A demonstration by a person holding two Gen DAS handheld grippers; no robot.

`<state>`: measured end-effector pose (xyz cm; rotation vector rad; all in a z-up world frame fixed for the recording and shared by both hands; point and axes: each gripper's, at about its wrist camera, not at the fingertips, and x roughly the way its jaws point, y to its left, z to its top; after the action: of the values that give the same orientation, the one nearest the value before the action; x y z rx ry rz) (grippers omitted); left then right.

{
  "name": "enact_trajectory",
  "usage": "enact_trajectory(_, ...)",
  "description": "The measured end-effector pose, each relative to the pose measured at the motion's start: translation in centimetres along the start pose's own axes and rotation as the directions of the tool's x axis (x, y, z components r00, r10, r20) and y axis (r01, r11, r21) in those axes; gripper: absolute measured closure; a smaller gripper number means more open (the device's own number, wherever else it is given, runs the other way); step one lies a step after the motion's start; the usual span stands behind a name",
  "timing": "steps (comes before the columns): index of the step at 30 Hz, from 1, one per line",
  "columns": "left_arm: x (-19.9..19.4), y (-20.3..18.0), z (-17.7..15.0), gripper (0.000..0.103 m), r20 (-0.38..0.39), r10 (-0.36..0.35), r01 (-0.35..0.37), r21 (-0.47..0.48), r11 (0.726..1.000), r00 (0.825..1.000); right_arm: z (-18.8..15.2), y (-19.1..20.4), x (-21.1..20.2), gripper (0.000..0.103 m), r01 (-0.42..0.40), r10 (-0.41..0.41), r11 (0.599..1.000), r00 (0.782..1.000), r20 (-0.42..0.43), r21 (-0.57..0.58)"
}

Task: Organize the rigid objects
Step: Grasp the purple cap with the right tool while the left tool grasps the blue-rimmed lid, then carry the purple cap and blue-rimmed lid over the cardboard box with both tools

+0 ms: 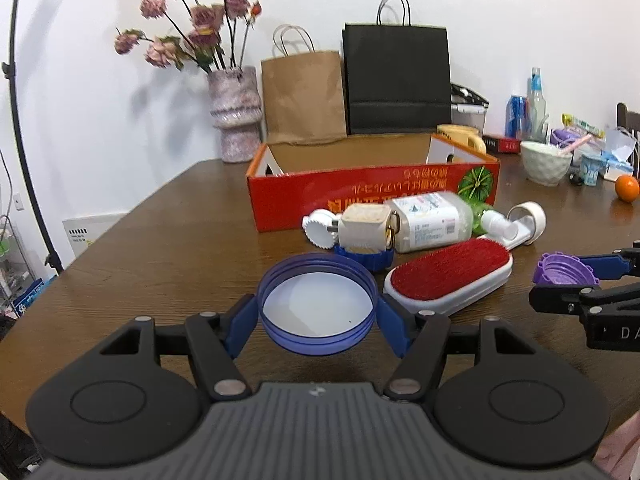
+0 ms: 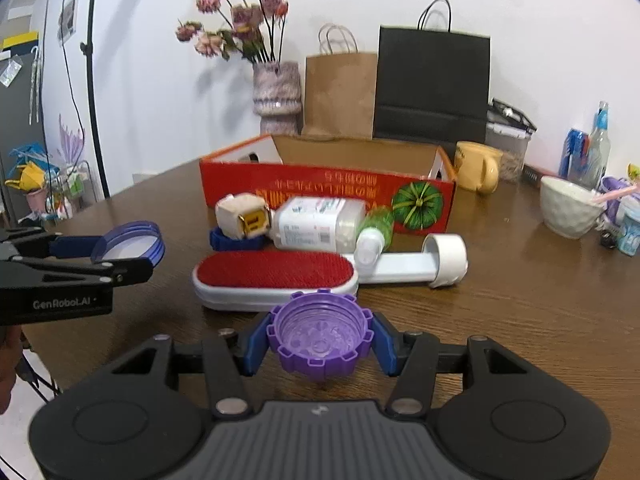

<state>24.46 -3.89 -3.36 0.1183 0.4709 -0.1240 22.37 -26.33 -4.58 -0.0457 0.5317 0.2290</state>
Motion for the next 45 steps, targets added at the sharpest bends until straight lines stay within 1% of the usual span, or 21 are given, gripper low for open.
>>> enact_trajectory(10, -5.8, 0.4, -0.1, 0.037, 0.104, 0.022, -0.02, -0.021, 1.0, 0.994, -0.1, 1.8, -5.2, 0.05, -0.003, 0.003, 1.0, 0.994, 0.106, -0.005)
enact_trajectory(19, -10.6, 0.7, -0.6, 0.037, 0.181, 0.032, -0.021, -0.058, 0.998, 0.983, -0.6, 3.2, -9.4, 0.05, 0.001, 0.002, 1.0, 0.984, 0.179, -0.017)
enact_trajectory(24, -12.5, 0.7, -0.8, 0.037, 0.214, 0.036, -0.024, -0.059, 0.998, 0.976, -0.8, 3.6, -10.9, 0.05, 0.005, -0.002, 1.0, 0.979, 0.203, -0.011)
enact_trajectory(32, -12.9, 0.8, -0.6, 0.037, 0.228, 0.044, -0.031, -0.062, 0.998, 0.973, -0.7, 3.8, -11.3, 0.05, 0.008, -0.006, 1.0, 0.976, 0.219, -0.009)
enact_trajectory(39, -12.0, 0.9, -0.5, 0.037, 0.215, 0.046, -0.034, -0.059, 0.998, 0.975, -0.3, 3.4, -10.2, 0.05, 0.004, -0.003, 1.0, 0.978, 0.211, -0.005)
enact_trajectory(45, -10.6, 1.1, 0.2, 0.037, 0.205, 0.044, -0.032, -0.061, 0.998, 0.978, 0.5, 3.2, -9.0, 0.05, 0.009, -0.008, 1.0, 0.979, 0.204, -0.004)
